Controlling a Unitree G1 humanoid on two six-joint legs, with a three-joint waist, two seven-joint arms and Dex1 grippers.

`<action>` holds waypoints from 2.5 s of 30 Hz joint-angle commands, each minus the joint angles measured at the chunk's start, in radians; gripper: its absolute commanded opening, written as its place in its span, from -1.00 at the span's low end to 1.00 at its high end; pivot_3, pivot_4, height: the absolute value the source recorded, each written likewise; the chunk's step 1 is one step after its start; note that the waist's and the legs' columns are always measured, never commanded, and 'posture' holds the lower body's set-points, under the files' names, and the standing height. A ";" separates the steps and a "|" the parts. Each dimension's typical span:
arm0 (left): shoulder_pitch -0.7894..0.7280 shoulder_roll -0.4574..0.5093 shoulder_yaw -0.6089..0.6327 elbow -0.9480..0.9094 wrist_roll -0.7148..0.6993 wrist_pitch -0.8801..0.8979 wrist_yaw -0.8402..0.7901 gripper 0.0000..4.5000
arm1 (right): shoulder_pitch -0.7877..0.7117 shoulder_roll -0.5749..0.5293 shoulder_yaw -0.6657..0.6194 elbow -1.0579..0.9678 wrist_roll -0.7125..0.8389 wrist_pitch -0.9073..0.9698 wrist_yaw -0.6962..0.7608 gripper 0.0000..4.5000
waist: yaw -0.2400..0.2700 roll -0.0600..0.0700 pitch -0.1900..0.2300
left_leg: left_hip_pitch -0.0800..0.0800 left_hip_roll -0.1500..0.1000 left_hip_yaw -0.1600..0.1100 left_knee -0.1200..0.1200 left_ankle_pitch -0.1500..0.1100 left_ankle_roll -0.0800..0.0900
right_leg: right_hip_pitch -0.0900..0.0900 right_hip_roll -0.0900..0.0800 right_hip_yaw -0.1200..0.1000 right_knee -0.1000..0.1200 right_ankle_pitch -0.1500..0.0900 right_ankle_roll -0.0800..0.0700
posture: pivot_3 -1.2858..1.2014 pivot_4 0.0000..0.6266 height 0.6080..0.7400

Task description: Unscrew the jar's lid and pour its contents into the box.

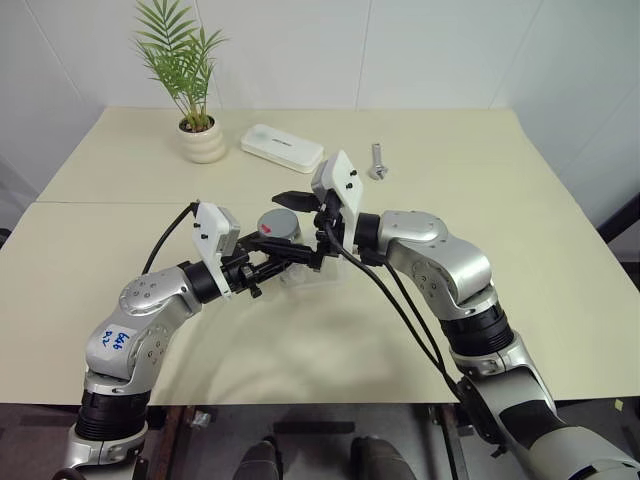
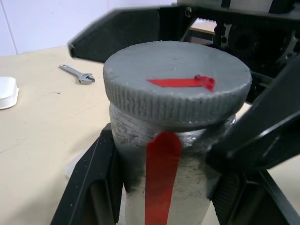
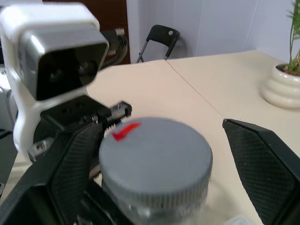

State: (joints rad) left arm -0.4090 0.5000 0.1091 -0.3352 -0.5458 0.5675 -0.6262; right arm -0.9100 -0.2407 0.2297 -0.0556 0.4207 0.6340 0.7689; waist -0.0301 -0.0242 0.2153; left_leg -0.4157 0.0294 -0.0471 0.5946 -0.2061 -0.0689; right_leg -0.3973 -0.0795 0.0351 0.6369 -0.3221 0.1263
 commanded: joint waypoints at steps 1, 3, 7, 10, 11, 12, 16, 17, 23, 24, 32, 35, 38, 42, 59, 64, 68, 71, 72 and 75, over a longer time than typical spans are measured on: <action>0.007 0.010 0.019 -0.036 -0.009 -0.020 -0.006 -0.12 | 0.000 0.000 -0.028 -0.032 0.011 -0.016 0.010 1.00 | 0.000 0.000 0.000 | 0.000 0.000 0.000 0.000 0.000 0.000 | 0.000 0.000 0.000 0.000 0.000 0.000 | 0.03 -0.52 1.00; 0.010 0.012 0.020 -0.036 -0.009 -0.022 -0.008 -0.12 | 0.001 0.003 -0.031 -0.034 0.014 -0.016 0.011 1.00 | 0.000 0.000 0.000 | 0.000 0.000 0.000 0.000 0.000 0.000 | 0.000 0.000 0.000 0.000 0.000 0.000 | 0.03 -0.52 1.00; 0.012 0.015 0.021 -0.034 -0.007 -0.026 -0.010 -0.12 | -0.001 0.011 -0.041 -0.035 0.023 -0.020 0.012 0.71 | 0.000 0.000 0.000 | 0.000 0.000 0.000 0.000 0.000 0.000 | 0.000 0.000 0.000 0.000 0.000 0.000 | 0.03 -0.52 1.00; 0.016 0.019 0.022 -0.032 -0.007 -0.028 -0.012 -0.12 | -0.002 0.017 -0.048 -0.041 0.032 -0.022 0.019 0.27 | 0.000 0.000 0.000 | 0.000 0.000 0.000 0.000 0.000 0.000 | 0.000 0.000 0.000 0.000 0.000 0.000 | 0.03 -0.52 1.00; 0.017 0.020 0.023 -0.032 -0.007 -0.029 -0.013 -0.12 | -0.002 0.019 -0.049 -0.041 0.033 -0.023 0.020 0.14 | 0.000 0.000 0.000 | 0.000 0.000 0.000 0.000 0.000 0.000 | 0.000 0.000 0.000 0.000 0.000 0.000 | 0.03 -0.52 1.00; 0.019 0.023 0.023 -0.031 -0.007 -0.029 -0.015 -0.12 | -0.002 0.020 -0.049 -0.040 0.034 -0.023 0.021 0.14 | 0.000 0.000 0.000 | 0.000 0.000 0.000 0.000 0.000 0.000 | 0.000 0.000 0.000 0.000 0.000 0.000 | 0.03 -0.52 1.00; 0.012 0.059 0.022 -0.014 -0.013 -0.039 -0.076 -0.12 | 0.001 0.019 -0.049 -0.039 0.044 -0.035 0.050 0.14 | -0.001 0.000 0.000 | 0.000 0.000 0.000 0.000 0.000 0.000 | 0.000 0.000 0.000 0.000 0.000 0.000 | 0.03 -0.52 1.00; 0.004 0.078 0.021 0.001 -0.019 -0.048 -0.116 -0.12 | -0.001 0.014 -0.050 -0.037 0.054 -0.043 0.079 0.14 | -0.001 0.000 0.000 | 0.000 0.000 0.000 0.000 0.000 0.000 | 0.000 0.000 0.000 0.000 0.000 0.000 | 0.03 -0.52 1.00; -0.122 0.216 -0.004 0.194 0.004 -0.169 -0.403 -0.12 | -0.048 -0.081 -0.028 0.019 0.116 -0.096 0.395 0.14 | 0.002 0.000 0.000 | 0.000 0.000 0.001 0.000 0.000 0.000 | 0.000 0.001 0.000 0.000 0.000 0.000 | 0.03 -0.52 1.00; -0.149 0.228 -0.007 0.218 -0.019 -0.166 -0.453 -0.12 | -0.067 -0.093 -0.022 0.043 0.113 -0.106 0.436 0.14 | 0.002 0.000 0.000 | 0.000 0.000 0.001 0.001 0.000 0.000 | 0.000 0.001 0.000 0.000 0.000 0.000 | 0.03 -0.52 1.00; -0.188 0.214 -0.030 0.244 -0.075 -0.161 -0.599 -0.12 | -0.178 -0.101 -0.020 0.200 0.073 -0.188 0.557 0.14 | -0.010 0.000 0.000 | 0.001 0.002 0.001 0.000 0.000 0.000 | -0.001 0.002 0.000 0.000 -0.001 -0.001 | 0.03 -0.52 1.00; -0.165 0.192 -0.025 0.222 -0.084 -0.158 -0.576 -0.12 | -0.178 -0.099 -0.027 0.206 0.074 -0.179 0.548 0.14 | -0.009 0.000 0.000 | 0.000 0.002 0.001 0.000 0.000 0.000 | -0.001 0.002 0.000 0.000 -0.001 -0.001 | 0.03 -0.52 1.00; -0.141 0.182 -0.019 0.201 -0.088 -0.156 -0.562 -0.12 | -0.171 -0.087 -0.048 0.206 0.080 -0.153 0.500 0.60 | -0.009 0.000 0.000 | 0.000 0.002 0.001 0.001 0.000 0.000 | -0.001 0.002 0.000 0.001 -0.001 -0.001 | 0.03 -0.52 1.00; -0.128 0.178 -0.007 0.199 -0.075 -0.165 -0.541 -0.12 | -0.168 -0.076 -0.074 0.206 0.071 -0.171 0.451 0.99 | -0.004 0.000 0.000 | 0.000 0.002 0.001 0.002 0.000 0.000 | -0.001 0.002 0.000 0.003 -0.001 -0.001 | 0.03 -0.52 1.00; -0.120 0.183 -0.004 0.215 -0.052 -0.180 -0.509 -0.12 | -0.134 -0.014 -0.009 0.098 0.030 -0.102 0.335 0.99 | -0.002 0.000 0.000 | 0.001 0.002 0.001 0.003 0.000 0.000 | -0.001 0.002 0.001 0.007 -0.001 -0.002 | 0.03 -0.52 1.00; -0.125 0.173 -0.007 0.209 -0.061 -0.169 -0.501 -0.12 | -0.137 0.002 0.005 0.126 -0.009 -0.132 0.313 0.99 | -0.001 0.000 0.000 | 0.001 0.002 0.001 0.003 0.000 -0.001 | -0.001 0.002 0.001 0.007 -0.001 -0.002 | 0.03 -0.52 1.00; -0.127 0.168 -0.009 0.202 -0.064 -0.163 -0.495 -0.12 | -0.135 0.016 0.003 0.139 -0.024 -0.146 0.304 0.99 | -0.002 0.000 0.000 | 0.001 0.002 0.001 0.003 0.000 -0.001 | -0.001 0.002 0.001 0.007 -0.001 -0.002 | 0.03 -0.52 1.00; -0.124 0.168 -0.007 0.199 -0.066 -0.160 -0.493 -0.12 | -0.133 0.017 -0.001 0.139 -0.029 -0.149 0.304 0.99 | -0.002 0.000 0.000 | 0.001 0.002 0.001 0.003 0.000 -0.001 | -0.001 0.002 0.001 0.007 -0.001 -0.002 | 0.03 -0.52 1.00; -0.123 0.168 -0.007 0.197 -0.066 -0.160 -0.492 -0.12 | -0.132 0.016 0.000 0.138 -0.032 -0.152 0.306 0.99 | -0.002 0.000 0.000 | 0.001 0.002 0.001 0.003 0.000 0.000 | -0.001 0.002 0.001 0.007 -0.001 -0.002 | 0.03 -0.52 1.00; -0.117 0.170 -0.002 0.194 -0.068 -0.159 -0.491 -0.12 | -0.129 0.018 -0.001 0.144 -0.036 -0.154 0.300 0.99 | -0.002 0.000 0.000 | 0.001 0.002 0.001 0.003 0.000 0.000 | -0.001 0.002 0.001 0.007 -0.001 -0.002 | 0.03 -0.52 1.00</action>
State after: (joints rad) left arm -0.5231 0.6695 0.0850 -0.1008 -0.5880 0.4140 -1.1124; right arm -1.0396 -0.2269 0.2403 0.1001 0.3902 0.4997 1.0855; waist -0.0321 -0.0242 0.2154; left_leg -0.4143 0.0317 -0.0457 0.5975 -0.2058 -0.0694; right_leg -0.3986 -0.0774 0.0362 0.6439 -0.3231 0.1245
